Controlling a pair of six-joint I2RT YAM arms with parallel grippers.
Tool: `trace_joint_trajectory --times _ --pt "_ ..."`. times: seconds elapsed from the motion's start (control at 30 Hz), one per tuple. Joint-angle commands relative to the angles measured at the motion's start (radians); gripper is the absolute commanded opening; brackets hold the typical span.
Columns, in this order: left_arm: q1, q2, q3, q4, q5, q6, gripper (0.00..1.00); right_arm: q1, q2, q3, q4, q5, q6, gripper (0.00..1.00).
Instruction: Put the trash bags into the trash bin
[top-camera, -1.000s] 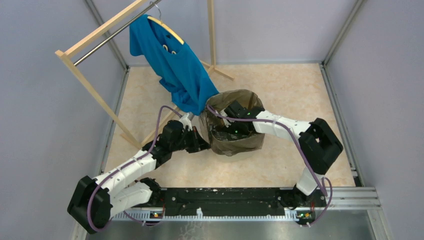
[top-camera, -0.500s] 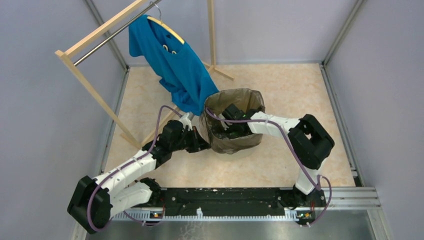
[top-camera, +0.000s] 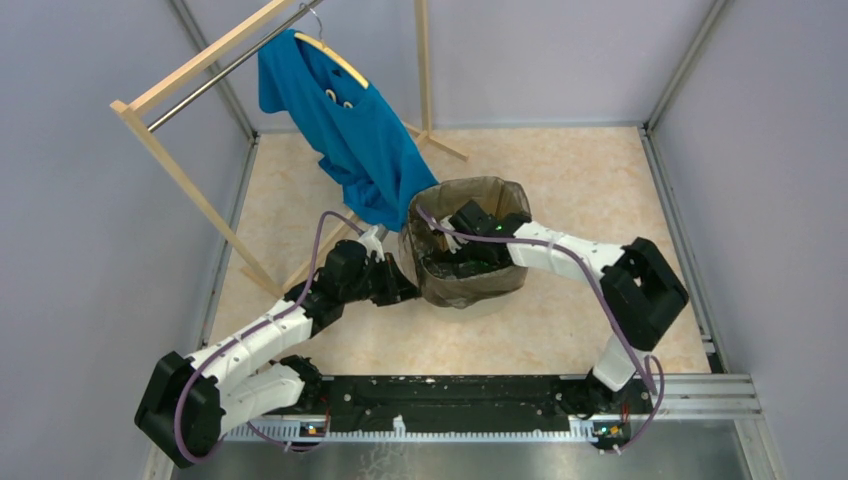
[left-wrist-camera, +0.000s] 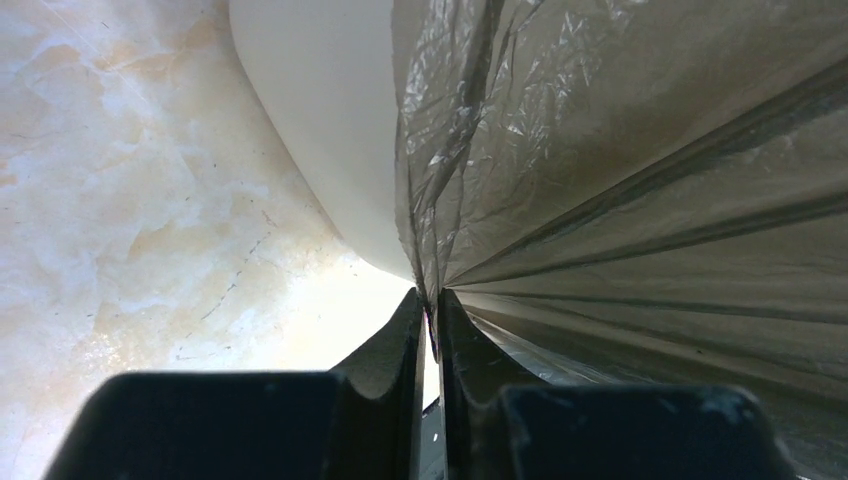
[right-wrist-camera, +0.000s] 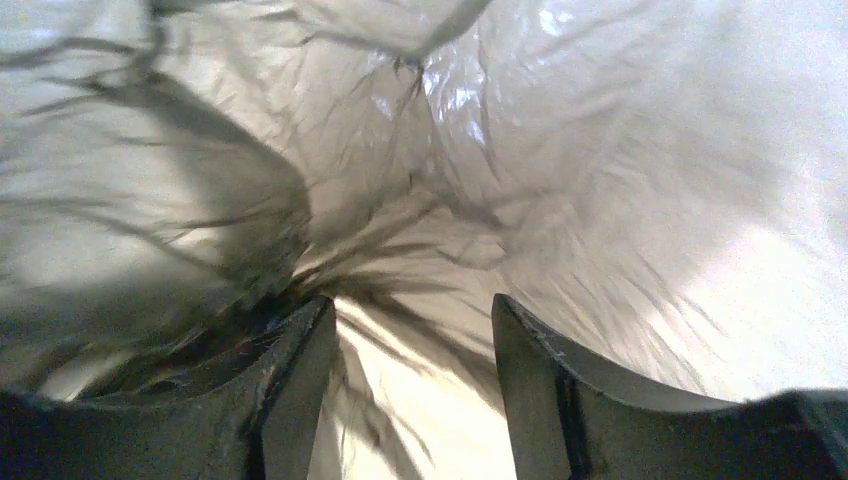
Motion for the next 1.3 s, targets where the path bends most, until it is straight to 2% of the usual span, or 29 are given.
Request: trace_joint_trajectory --times 0.0,0.2,0.33,0.53,0.67,0.8,0.93,1.07,1.27 --pt "0.001 -0.008 0.032 0.001 -0.009 0.016 0.15 0.009 -0.141 0.094 -0.037 -0.015 0.032 0.61" --pt "0.000 -0.021 0.029 -0.015 -0.016 0.015 0.20 0.009 -0.218 0.157 -0.089 0.010 0.057 0.70" --pt "0.000 -0.052 0.024 -0.041 -0.030 0.015 0.30 0.009 -0.274 0.187 -0.078 -0.002 0.072 0.77" --pt "0.001 -0.121 0.033 -0.110 -0.081 0.028 0.41 0.009 -0.341 0.237 -0.075 0.006 0.088 0.81" --pt "0.001 -0.169 0.045 -0.173 -0.117 0.044 0.49 0.008 -0.383 0.241 -0.069 0.057 0.090 0.87" --pt "0.001 -0.202 0.075 -0.246 -0.158 0.062 0.59 0.009 -0.414 0.265 -0.090 0.110 0.098 0.87" --pt "0.000 -0.239 0.095 -0.288 -0.216 0.070 0.69 0.009 -0.488 0.273 -0.072 0.064 0.106 0.88" --pt "0.003 -0.267 0.093 -0.278 -0.264 0.079 0.74 0.010 -0.579 0.250 -0.040 0.027 0.124 0.89" --pt "0.002 -0.161 0.122 -0.229 -0.267 0.120 0.84 0.009 -0.787 0.141 0.069 -0.036 0.156 0.94"
